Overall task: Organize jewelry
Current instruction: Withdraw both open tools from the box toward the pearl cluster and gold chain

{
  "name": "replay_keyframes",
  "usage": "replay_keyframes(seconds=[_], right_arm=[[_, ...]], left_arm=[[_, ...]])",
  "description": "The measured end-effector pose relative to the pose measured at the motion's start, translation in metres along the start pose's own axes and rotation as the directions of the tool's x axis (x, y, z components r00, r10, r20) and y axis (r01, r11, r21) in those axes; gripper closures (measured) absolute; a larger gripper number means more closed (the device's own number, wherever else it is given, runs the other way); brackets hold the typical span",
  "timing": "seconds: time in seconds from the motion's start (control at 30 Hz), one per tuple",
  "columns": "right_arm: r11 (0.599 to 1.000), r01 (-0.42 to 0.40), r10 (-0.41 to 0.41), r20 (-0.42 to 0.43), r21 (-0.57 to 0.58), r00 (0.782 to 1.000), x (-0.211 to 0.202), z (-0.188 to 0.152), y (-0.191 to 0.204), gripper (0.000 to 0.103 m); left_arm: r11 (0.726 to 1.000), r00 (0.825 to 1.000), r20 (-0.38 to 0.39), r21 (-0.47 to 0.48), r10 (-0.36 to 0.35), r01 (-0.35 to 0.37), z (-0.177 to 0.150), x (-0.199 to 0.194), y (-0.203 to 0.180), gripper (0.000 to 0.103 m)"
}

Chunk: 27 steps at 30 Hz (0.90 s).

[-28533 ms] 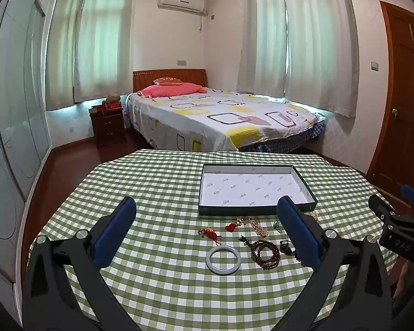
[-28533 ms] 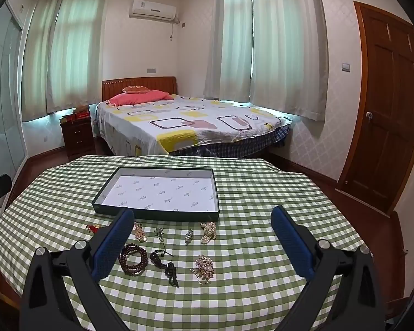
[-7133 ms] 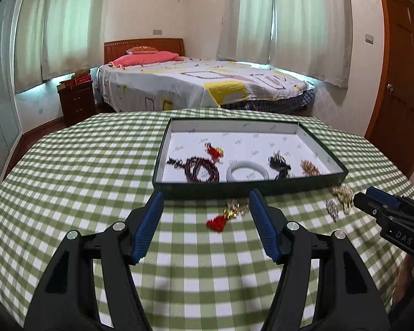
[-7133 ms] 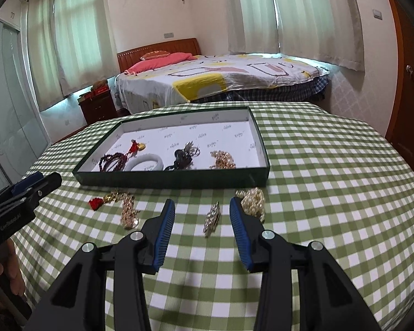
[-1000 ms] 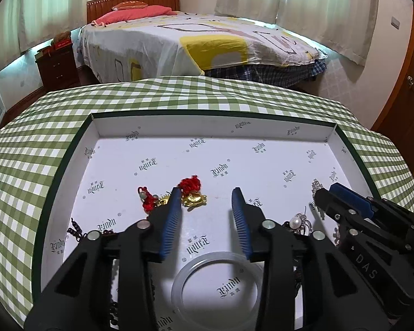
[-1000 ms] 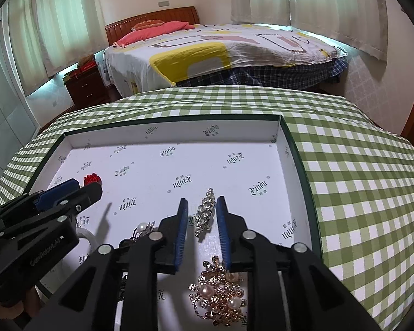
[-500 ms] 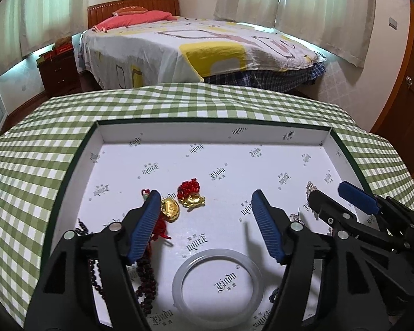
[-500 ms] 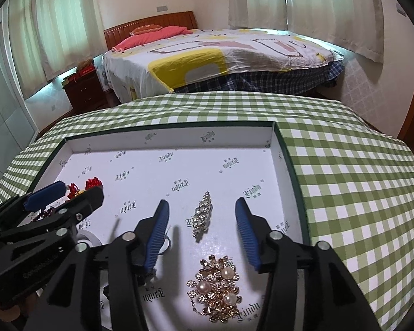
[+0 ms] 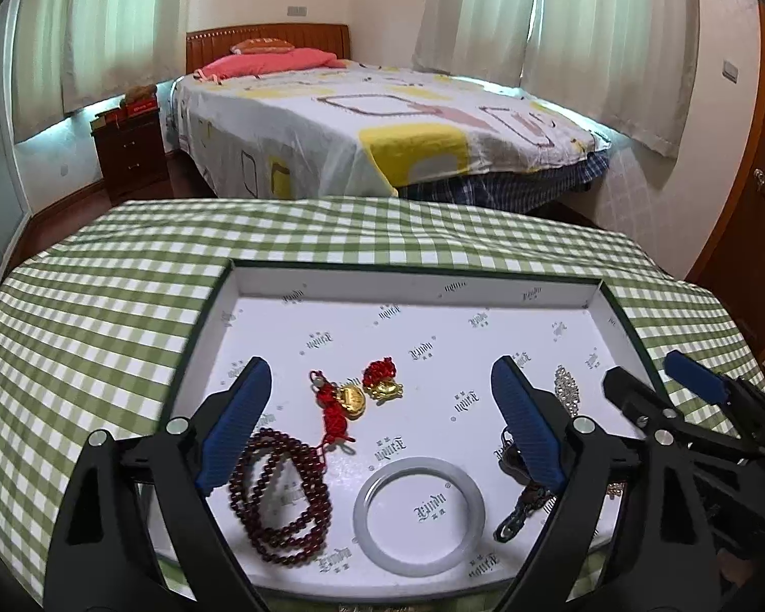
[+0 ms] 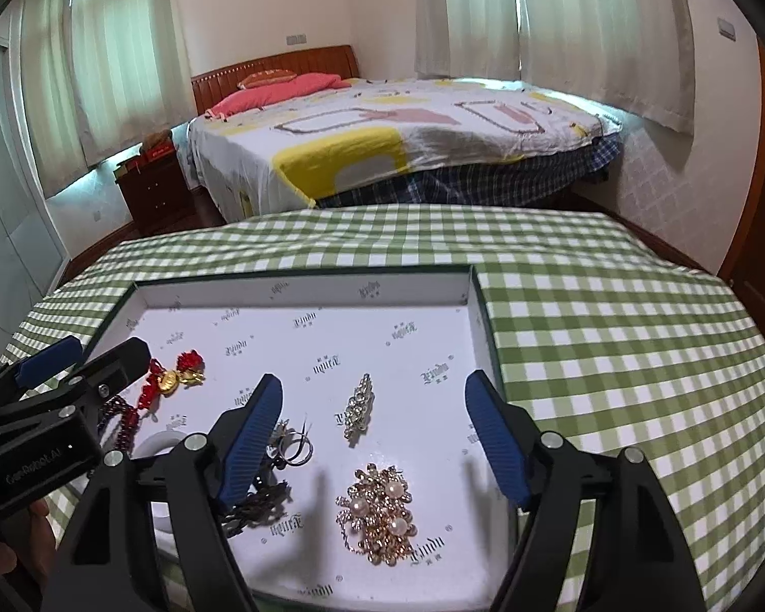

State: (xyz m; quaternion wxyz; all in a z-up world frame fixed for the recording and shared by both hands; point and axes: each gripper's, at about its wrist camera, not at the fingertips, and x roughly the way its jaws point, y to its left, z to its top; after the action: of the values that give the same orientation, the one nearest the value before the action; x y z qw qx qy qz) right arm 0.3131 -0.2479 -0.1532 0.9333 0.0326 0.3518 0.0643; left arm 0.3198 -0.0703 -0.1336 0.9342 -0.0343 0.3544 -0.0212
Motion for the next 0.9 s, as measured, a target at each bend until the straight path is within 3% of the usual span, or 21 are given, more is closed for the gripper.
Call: replay_keyframes(seconds=[0.47,0.9], right_arm=[[1.000,0.008,-0.011,0.104,0.028,0.994,-0.078,-0.009,-0.006,0.020],[0.998,0.046,-0.049,0.059,0.051,0.997,-0.092,-0.076,-0.017,0.019]], left_arm=[[0.999,0.996,0.085,-0.044,-0.003,0.007,-0.014,-0.071,0.017,0.012],[0.998,0.997,0.078,-0.058,0.015,-0.011,-0.072,-0.100,0.026,0.011]])
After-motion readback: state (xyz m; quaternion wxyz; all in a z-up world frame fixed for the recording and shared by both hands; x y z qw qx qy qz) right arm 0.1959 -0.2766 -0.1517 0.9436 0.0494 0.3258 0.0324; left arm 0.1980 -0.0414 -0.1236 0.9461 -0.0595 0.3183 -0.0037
